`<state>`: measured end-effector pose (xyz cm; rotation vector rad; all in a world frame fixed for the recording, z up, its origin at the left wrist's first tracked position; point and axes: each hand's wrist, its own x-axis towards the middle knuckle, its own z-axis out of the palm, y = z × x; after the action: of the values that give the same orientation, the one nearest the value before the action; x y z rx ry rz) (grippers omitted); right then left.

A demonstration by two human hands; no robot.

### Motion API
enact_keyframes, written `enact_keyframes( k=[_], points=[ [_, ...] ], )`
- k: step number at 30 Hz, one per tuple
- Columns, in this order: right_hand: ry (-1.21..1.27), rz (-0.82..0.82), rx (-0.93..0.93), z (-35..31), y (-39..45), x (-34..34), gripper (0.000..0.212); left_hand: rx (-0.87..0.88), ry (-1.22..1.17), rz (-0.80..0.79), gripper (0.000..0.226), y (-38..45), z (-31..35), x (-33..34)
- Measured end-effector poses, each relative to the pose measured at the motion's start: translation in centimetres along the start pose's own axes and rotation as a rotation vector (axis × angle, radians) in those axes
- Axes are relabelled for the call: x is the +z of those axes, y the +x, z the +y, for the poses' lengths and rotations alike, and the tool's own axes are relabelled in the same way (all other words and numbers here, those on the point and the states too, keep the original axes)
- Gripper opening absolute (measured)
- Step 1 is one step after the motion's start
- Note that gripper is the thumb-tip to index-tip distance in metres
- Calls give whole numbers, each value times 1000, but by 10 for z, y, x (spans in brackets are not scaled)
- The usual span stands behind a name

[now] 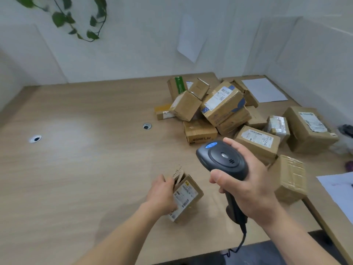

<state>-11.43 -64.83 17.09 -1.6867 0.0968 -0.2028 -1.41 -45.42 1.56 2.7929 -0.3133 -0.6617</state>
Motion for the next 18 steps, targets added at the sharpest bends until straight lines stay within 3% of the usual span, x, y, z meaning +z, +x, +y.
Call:
enact_keyframes(
  k=[6,12,15,18],
  points=[
    [9,-15,-3,-10,-33,-14,100,66,159,-13,40,-22,25,10],
    [28,-17,6,-15,-84,-49,96,46,283,84,52,-60,41,35],
    [35,-21,14,-13,-108,-64,93,3,118,121,56,-80,42,47],
    [57,-50,14,-15,-124,-69,91,-85,-304,194,105,-102,38,39]
  ],
)
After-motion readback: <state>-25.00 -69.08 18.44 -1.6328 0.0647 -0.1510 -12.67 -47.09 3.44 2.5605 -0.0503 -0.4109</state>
